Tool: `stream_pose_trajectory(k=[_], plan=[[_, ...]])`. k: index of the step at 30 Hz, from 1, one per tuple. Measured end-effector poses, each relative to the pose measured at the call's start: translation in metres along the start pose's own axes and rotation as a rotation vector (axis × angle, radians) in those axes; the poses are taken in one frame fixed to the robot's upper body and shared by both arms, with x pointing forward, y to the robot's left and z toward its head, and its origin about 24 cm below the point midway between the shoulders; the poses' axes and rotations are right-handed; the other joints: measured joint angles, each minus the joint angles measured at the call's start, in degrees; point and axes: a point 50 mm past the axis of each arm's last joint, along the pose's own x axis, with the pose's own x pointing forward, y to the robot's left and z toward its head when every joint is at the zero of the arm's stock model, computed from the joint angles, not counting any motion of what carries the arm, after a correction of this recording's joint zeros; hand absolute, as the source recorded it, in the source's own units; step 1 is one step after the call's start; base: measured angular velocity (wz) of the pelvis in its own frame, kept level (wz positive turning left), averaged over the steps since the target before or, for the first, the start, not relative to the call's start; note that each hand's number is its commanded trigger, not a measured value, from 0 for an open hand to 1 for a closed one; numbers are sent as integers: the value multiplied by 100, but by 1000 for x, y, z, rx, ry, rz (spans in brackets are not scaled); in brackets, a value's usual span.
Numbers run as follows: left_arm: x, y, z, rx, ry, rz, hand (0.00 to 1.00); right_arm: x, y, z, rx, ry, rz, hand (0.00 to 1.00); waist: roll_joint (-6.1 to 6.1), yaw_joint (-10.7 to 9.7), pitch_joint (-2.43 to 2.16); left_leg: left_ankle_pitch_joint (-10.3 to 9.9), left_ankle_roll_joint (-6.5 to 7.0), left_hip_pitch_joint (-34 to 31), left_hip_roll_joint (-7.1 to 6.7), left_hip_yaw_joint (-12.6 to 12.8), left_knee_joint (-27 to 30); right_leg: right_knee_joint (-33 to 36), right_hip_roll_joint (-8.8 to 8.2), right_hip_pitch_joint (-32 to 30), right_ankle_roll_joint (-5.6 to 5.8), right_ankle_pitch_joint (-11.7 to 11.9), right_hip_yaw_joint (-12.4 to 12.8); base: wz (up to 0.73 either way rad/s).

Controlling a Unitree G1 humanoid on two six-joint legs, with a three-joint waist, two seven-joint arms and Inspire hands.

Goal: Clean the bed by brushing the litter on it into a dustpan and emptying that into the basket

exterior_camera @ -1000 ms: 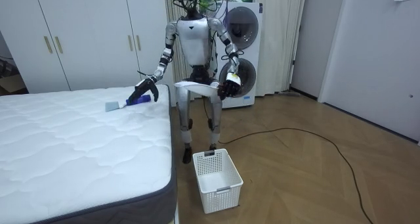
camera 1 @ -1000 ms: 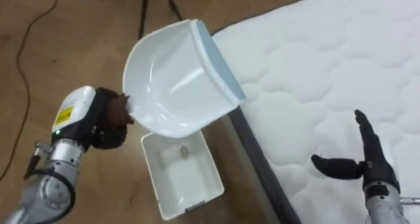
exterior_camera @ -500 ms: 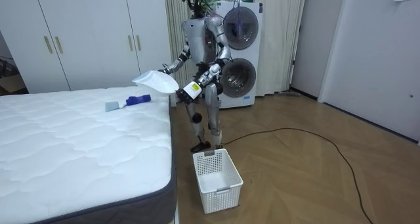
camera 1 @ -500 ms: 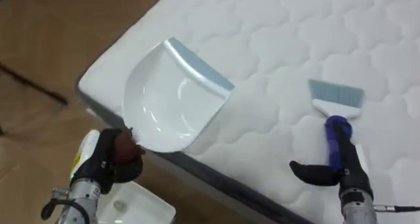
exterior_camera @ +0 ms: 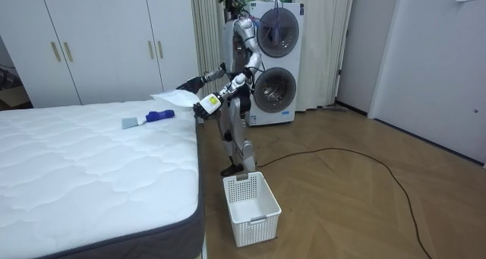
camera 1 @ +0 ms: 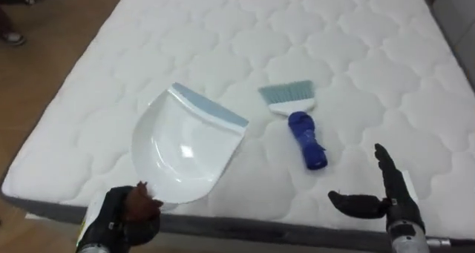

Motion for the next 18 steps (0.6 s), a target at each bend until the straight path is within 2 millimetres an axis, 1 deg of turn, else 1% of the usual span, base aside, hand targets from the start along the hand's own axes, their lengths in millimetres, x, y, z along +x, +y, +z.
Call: stream_pose_trajectory(k=[2,4,6,8,11,13,16,18], plan=[[-2,-3,-5,-5,21,-7,0,-2,-1,-3,-5,10,2,0,-40,-8,26,11,11,39,-27,32,-39,-14,-8,5,14,21,-2,-16],[-4,-8,-10,-12,47,-18,0,-5,-5,-8,-4,26,-13,0,-42,-21,28,11,13,52,-27,47,-54,-72,-6,27,21,42,-1,-4],[-7,-9,-15,-12,66,-24,0,-6,-6,-10,-5,36,-16,0,-42,-20,71,13,16,78,-23,41,-93,-113,-1,46,21,51,1,0],[-7,-10,-18,-11,78,-27,0,-6,-5,-11,-5,39,-16,0,-26,-17,82,16,21,78,-22,31,-105,-147,1,45,21,51,-4,2],[-7,-12,-20,-12,88,-41,0,-5,-5,-20,-8,77,-18,0,-17,-22,80,39,44,114,-18,15,-135,-214,-5,87,29,66,-28,4],[-10,-14,-30,-11,129,-57,0,-8,-6,-35,-20,149,-21,0,-17,-15,74,39,45,193,-16,21,-151,-220,-9,163,36,65,-42,2],[-12,-15,-37,-44,163,-56,0,-14,-4,-49,-21,217,-21,0,-30,-28,73,39,44,253,-2,20,-190,-311,-11,276,39,67,-82,8],[-16,-17,-48,-49,217,-63,0,-23,-2,-68,-28,307,-21,0,-40,-46,54,39,44,365,8,32,-229,-409,-17,436,42,67,-132,11]])
